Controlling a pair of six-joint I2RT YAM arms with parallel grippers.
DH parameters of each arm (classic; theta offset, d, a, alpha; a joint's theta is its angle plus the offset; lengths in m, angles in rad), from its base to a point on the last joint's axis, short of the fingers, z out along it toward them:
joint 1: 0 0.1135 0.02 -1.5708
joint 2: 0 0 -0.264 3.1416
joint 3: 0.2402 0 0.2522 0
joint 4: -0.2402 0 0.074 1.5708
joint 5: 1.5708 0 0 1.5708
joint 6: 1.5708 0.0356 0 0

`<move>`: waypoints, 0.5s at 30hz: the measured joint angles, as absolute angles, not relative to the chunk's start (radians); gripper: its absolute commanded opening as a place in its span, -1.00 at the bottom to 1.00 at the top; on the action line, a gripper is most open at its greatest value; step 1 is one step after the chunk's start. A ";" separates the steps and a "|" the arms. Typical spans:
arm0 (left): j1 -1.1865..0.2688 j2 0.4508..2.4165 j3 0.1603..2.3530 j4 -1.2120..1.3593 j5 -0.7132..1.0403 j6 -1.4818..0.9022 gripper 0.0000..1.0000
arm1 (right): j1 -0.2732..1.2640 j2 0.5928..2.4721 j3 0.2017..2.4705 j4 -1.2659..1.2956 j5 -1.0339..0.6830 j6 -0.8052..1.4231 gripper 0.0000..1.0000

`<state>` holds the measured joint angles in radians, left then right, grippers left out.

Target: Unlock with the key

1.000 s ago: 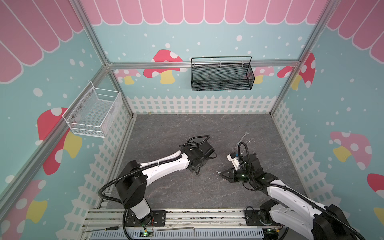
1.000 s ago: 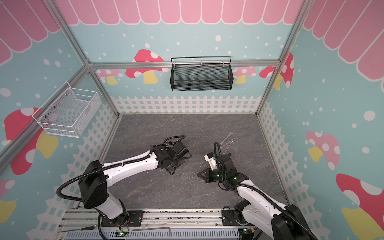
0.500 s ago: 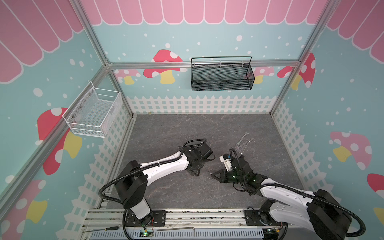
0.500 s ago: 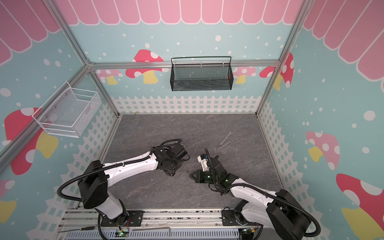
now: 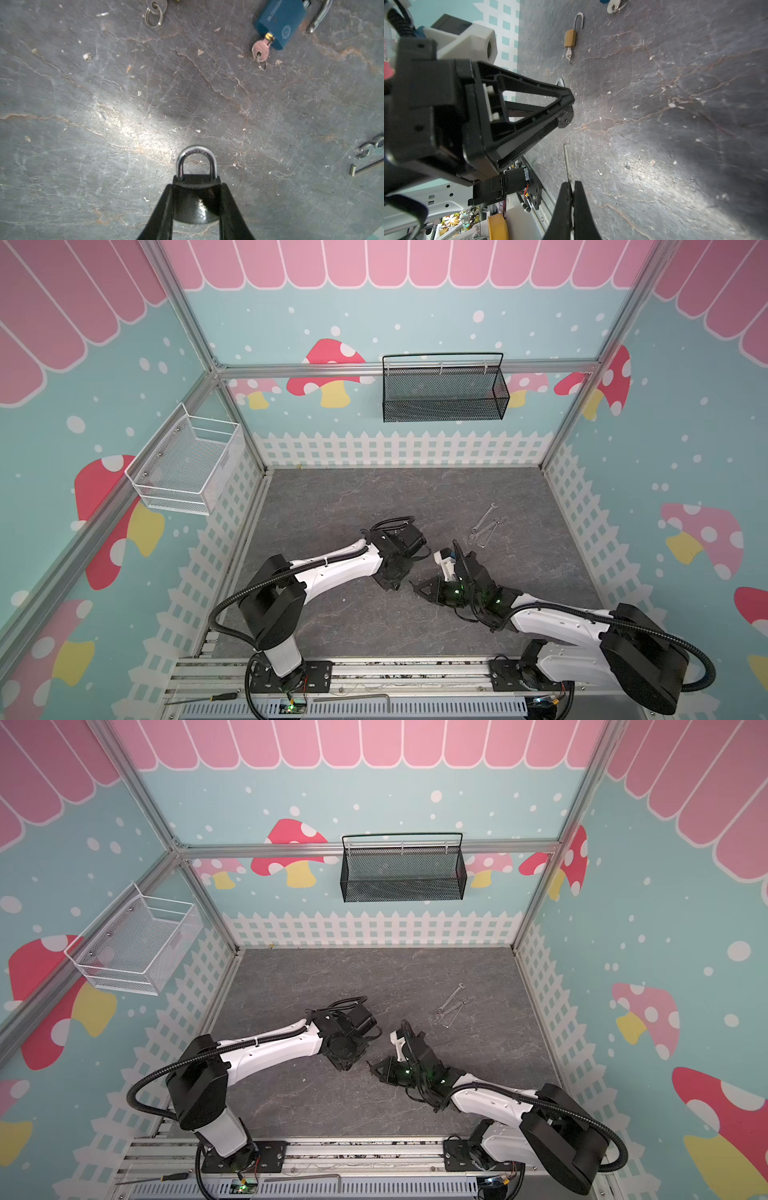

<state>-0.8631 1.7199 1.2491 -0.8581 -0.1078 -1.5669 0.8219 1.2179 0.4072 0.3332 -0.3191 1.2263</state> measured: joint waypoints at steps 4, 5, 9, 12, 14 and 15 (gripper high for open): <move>-0.859 1.720 1.250 -0.861 -0.107 -1.571 -1.00 | 0.832 1.254 0.407 0.381 -0.302 1.277 -1.00; -0.859 1.720 1.250 -0.862 -0.107 -1.574 -1.00 | 0.833 1.262 0.407 0.389 -0.298 1.285 -1.00; -0.855 1.720 1.261 -0.864 -0.101 -1.576 -1.00 | 0.841 1.294 0.410 0.413 -0.284 1.303 -1.00; -0.851 1.720 1.275 -0.864 -0.099 -1.575 -1.00 | 0.846 1.310 0.421 0.417 -0.276 1.309 -1.00; -0.851 1.720 1.284 -0.863 -0.097 -1.574 -1.00 | 0.846 1.322 0.429 0.429 -0.274 1.312 -1.00; -0.851 1.720 1.288 -0.863 -0.096 -1.574 -1.00 | 0.846 1.330 0.435 0.434 -0.273 1.314 -1.00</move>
<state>-0.8509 1.7199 1.2884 -0.8635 -0.0956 -1.5742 0.8459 1.3296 0.4347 0.4343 -0.2733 1.3136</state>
